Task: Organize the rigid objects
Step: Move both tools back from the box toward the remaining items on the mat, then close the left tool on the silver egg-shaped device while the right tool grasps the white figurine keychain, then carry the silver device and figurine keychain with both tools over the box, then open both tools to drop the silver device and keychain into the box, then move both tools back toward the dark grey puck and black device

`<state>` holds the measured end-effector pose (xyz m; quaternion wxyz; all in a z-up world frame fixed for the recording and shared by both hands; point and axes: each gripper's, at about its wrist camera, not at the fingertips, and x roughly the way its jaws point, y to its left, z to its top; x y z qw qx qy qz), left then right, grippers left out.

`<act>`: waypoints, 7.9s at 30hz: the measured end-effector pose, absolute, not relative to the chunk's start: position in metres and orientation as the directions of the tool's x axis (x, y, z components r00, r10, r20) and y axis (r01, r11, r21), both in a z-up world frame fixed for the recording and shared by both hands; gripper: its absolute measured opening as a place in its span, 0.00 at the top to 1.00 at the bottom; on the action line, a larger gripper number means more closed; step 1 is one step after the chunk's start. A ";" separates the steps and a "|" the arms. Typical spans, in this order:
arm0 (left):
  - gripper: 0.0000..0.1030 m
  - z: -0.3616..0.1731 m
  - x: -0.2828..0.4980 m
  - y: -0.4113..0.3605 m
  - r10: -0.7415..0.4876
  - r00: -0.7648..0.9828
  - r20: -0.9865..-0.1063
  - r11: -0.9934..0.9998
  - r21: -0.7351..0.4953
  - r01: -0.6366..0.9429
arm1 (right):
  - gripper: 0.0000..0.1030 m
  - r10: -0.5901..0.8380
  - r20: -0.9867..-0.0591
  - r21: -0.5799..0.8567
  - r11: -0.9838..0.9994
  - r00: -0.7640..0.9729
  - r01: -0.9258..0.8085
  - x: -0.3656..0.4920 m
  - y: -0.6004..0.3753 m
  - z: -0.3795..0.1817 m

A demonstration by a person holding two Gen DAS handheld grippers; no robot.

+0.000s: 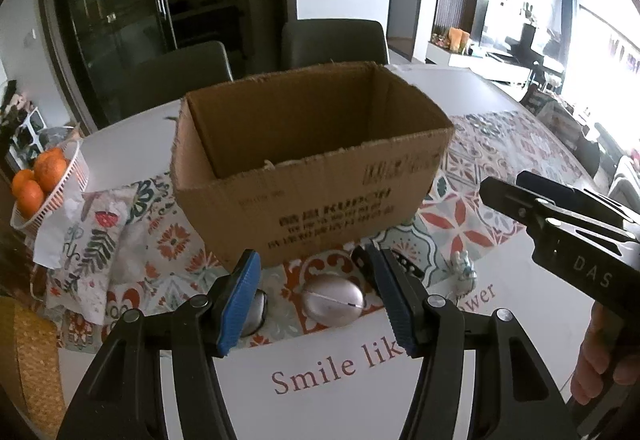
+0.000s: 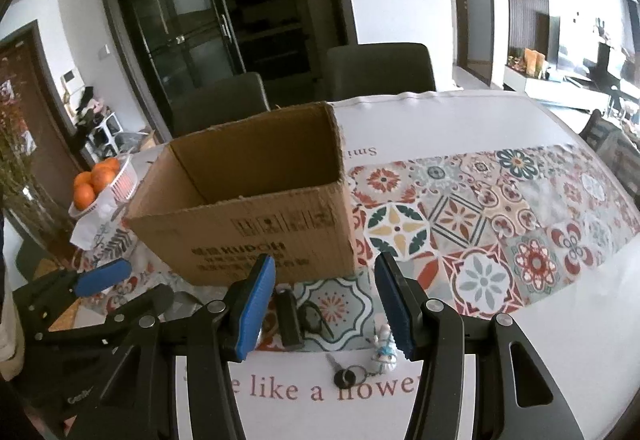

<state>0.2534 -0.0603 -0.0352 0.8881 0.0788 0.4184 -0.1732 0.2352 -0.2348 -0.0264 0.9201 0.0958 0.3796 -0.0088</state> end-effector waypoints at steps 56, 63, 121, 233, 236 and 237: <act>0.41 -0.151 0.266 -0.083 -0.261 0.448 -0.855 0.886 -0.028 0.462 | 0.48 0.000 -0.821 0.212 0.929 0.570 0.305 0.201 -0.252 -0.149; 0.39 -0.159 0.280 -0.084 -0.279 0.434 -0.857 0.883 -0.051 0.466 | 0.48 -0.007 -0.833 0.198 0.930 0.553 0.310 0.210 -0.252 -0.156; 0.43 -0.068 0.228 -0.052 -0.339 0.623 -0.705 0.918 -0.104 0.382 | 0.73 0.039 -0.668 0.202 0.971 0.744 0.130 0.179 -0.227 -0.072; 0.39 0.004 0.328 -0.036 -0.180 0.643 -0.745 0.972 -0.033 0.234 | 0.63 0.161 -0.675 0.171 0.984 0.720 -0.059 0.316 -0.201 0.006; 0.38 0.006 0.320 -0.031 -0.183 0.646 -0.741 0.972 -0.039 0.231 | 0.60 0.163 -0.670 0.172 0.983 0.725 -0.063 0.310 -0.199 0.008; 0.38 0.007 0.317 -0.029 -0.179 0.649 -0.739 0.974 -0.038 0.225 | 0.60 0.168 -0.669 0.173 0.983 0.724 -0.068 0.308 -0.197 0.008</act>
